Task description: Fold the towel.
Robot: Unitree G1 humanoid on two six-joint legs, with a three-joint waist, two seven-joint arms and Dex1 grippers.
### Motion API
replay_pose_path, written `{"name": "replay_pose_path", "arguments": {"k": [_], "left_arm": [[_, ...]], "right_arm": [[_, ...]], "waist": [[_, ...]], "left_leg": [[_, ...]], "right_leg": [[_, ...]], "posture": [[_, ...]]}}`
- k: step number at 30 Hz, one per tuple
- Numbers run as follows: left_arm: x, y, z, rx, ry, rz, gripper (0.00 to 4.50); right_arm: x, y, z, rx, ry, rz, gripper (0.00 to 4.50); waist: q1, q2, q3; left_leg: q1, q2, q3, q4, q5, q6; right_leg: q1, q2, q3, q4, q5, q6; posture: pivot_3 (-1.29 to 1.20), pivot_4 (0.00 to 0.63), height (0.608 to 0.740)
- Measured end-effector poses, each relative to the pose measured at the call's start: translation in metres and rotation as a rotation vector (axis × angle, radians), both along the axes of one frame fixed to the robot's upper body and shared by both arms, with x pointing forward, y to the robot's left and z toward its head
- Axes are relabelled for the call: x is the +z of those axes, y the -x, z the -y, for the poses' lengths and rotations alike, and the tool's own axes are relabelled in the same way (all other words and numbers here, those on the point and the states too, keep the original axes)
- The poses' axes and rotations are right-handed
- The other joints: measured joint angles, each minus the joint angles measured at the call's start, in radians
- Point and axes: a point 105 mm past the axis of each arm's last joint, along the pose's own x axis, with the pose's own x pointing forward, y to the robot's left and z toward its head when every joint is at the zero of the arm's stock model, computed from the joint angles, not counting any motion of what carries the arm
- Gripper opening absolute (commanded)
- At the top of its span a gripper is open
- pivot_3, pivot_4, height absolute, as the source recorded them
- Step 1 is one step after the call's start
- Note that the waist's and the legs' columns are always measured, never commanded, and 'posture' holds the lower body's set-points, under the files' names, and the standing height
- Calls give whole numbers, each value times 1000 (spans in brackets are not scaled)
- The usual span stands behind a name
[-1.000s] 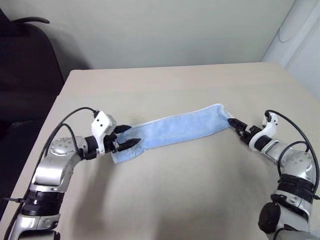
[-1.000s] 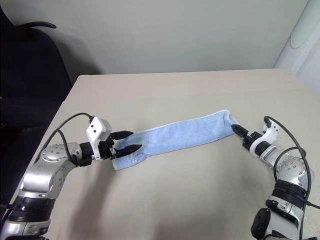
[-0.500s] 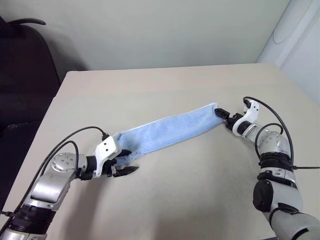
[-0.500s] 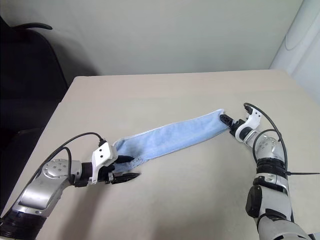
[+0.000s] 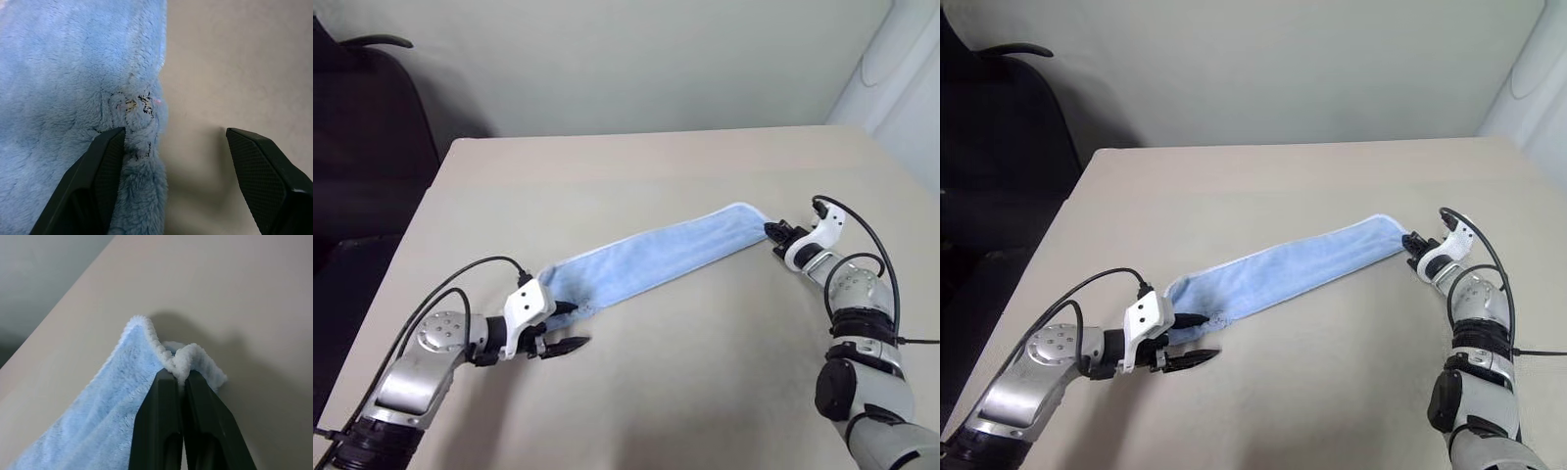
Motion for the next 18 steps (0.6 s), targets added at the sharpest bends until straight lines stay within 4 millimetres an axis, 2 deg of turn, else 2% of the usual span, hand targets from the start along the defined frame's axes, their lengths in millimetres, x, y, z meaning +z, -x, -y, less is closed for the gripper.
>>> {"name": "replay_pose_path", "arguments": {"k": [3, 6, 8, 10, 13, 18], "left_arm": [[3, 0, 6, 20, 95, -35, 3521], [12, 1, 13, 38, 216, -85, 3521], [23, 3, 17, 34, 281, -99, 3521], [35, 6, 20, 16, 318, -92, 3521], [43, 9, 16, 23, 341, -95, 3521], [61, 1, 3, 99, 396, -47, 3521]], "right_arm": [[7, 8, 7, -10, 21, 17, 37], [32, 12, 7, 21, 120, 83, 37], [48, 12, -1, 79, 243, 131, 37], [61, 12, -17, 168, 389, 186, 37], [68, 15, -49, 349, 623, 259, 37], [67, 38, -121, 747, 894, 437, 37]], "waist": [[4, 1, 1], [3, 1, 1], [2, 1, 1], [0, 1, 1], [-6, 2, 1], [-6, 2, 1]], "left_leg": [[-1, 0, 0, 0, 0, 0], [-3, 0, 1, 0, 0, 0], [-3, 1, 0, 0, 0, 0], [-3, 1, 0, 0, 0, 0], [-2, 2, 0, 0, 0, 0], [-2, 7, -1, 0, 1, -2]], "right_leg": [[0, -1, -1, 0, 0, 0], [-2, -1, -1, 0, 0, 1], [-2, -1, -2, 0, 0, 1], [-2, 0, -3, 1, 0, 1], [-2, 2, -2, 1, 0, 2], [-2, 7, -3, 0, 0, 1]], "posture": [[0, 150, 738], [0, 150, 738], [0, 150, 738], [0, 150, 738], [0, 150, 738], [0, 150, 738]]}}
